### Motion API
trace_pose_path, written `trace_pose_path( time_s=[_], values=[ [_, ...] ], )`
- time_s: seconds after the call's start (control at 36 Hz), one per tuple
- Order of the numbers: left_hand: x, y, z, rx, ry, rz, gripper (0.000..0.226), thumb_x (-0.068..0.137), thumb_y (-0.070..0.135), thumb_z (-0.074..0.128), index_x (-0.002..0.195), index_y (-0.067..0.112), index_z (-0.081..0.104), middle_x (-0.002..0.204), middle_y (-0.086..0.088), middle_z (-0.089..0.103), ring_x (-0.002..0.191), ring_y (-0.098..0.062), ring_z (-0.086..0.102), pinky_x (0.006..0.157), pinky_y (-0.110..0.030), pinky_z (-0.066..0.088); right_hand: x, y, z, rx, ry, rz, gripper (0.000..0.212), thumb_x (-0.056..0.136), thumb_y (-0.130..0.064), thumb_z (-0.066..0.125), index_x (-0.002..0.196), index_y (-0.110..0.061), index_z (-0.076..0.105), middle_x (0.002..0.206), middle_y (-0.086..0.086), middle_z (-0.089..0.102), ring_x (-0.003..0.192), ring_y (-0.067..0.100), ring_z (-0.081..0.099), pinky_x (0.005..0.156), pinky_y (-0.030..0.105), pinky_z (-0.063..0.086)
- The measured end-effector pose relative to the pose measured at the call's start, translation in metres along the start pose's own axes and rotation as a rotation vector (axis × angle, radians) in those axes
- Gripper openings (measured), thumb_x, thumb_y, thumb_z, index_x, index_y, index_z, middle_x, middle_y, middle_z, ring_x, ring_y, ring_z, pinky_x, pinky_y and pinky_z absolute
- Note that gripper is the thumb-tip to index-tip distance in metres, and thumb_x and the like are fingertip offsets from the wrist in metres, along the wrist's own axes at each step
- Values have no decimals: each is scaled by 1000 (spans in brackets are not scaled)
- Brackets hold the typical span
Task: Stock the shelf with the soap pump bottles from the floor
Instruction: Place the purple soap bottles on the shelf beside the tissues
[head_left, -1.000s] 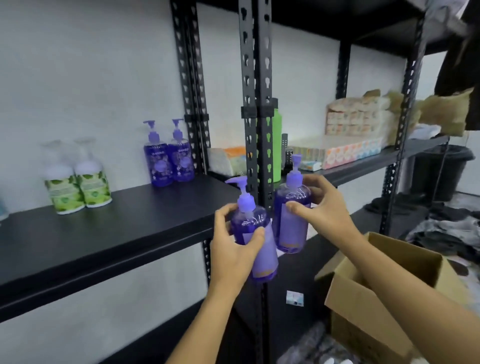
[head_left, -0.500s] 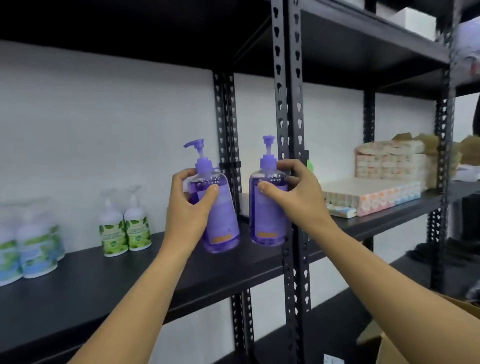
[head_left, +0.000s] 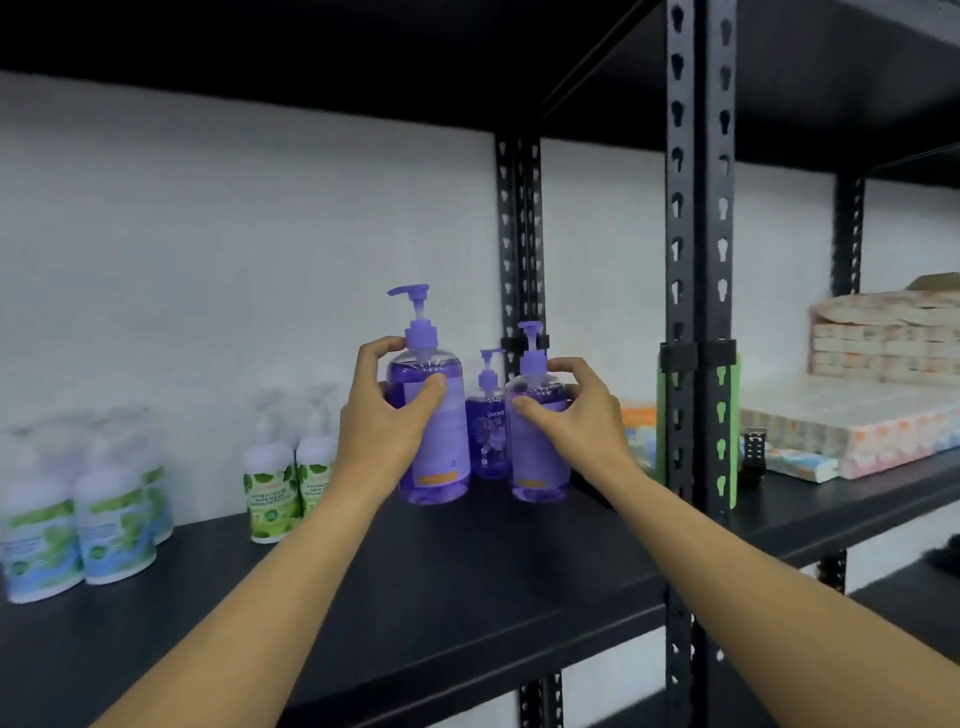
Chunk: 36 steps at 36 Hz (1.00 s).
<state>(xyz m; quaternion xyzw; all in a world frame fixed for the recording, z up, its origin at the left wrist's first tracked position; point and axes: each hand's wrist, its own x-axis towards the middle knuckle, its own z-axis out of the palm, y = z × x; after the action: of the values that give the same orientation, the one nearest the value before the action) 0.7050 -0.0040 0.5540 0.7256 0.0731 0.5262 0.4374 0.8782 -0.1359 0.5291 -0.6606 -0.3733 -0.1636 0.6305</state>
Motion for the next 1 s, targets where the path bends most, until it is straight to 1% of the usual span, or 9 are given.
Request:
trace_pose_path(
  time_s=[0.14,0.39,0.47,0.58,0.61,0.69,0.75,0.89,1.0],
  values=[
    [10,-17,2,13,-6,-3,40,90,28,71,120,37,48,100,5,71,77,-8,69,74,-36,62,22,26,24,-13,3,7,48,73,-44,83,113,-36,57,105,-16,67,95,5,65,77,32,58],
    [22,-43,9,22,-15,-26,40,89,28,73,118,41,48,97,4,73,81,-13,71,75,-44,62,38,54,48,-67,-5,-1,52,78,-40,81,123,-28,57,111,-16,61,102,10,61,85,34,56],
    [23,-50,10,23,-12,-32,41,89,27,73,118,40,48,96,5,73,80,-13,71,75,-44,62,38,59,51,-81,-11,-2,52,80,-38,80,125,-27,56,113,-14,62,101,8,60,82,26,54],
    [24,-56,11,21,-17,-40,43,88,26,74,120,39,48,98,5,72,82,-15,71,75,-46,62,38,64,56,-65,-10,8,52,81,-35,81,125,-25,56,111,-16,60,98,3,57,72,10,45],
    [24,-57,11,21,-19,-41,43,88,26,74,120,39,47,98,5,72,82,-15,71,75,-46,62,38,65,57,-62,-12,7,52,81,-34,81,126,-24,56,111,-15,60,98,3,56,73,10,46],
    [24,-61,11,25,-23,-41,43,88,27,73,120,39,48,97,4,73,82,-15,71,75,-45,62,39,71,61,-69,-17,4,54,80,-37,81,126,-25,56,117,-11,64,103,8,59,85,28,56],
    [24,-62,10,25,-18,-41,42,89,27,73,120,39,48,95,3,73,81,-15,71,75,-45,62,39,74,64,-59,-21,1,54,79,-37,81,125,-26,56,116,-11,64,104,8,60,88,33,57],
    [25,-67,11,26,-16,-58,43,88,28,74,119,41,48,93,2,73,80,-17,71,76,-47,62,38,76,66,-28,-11,-10,52,79,-33,81,123,-26,56,112,-14,64,97,-5,58,86,30,57],
    [25,-68,14,12,-24,-60,43,88,27,74,119,41,48,94,1,73,81,-17,71,75,-45,62,39,80,66,-16,-16,-16,53,78,-34,82,123,-26,55,115,-12,65,100,-2,61,89,32,57]
  ],
)
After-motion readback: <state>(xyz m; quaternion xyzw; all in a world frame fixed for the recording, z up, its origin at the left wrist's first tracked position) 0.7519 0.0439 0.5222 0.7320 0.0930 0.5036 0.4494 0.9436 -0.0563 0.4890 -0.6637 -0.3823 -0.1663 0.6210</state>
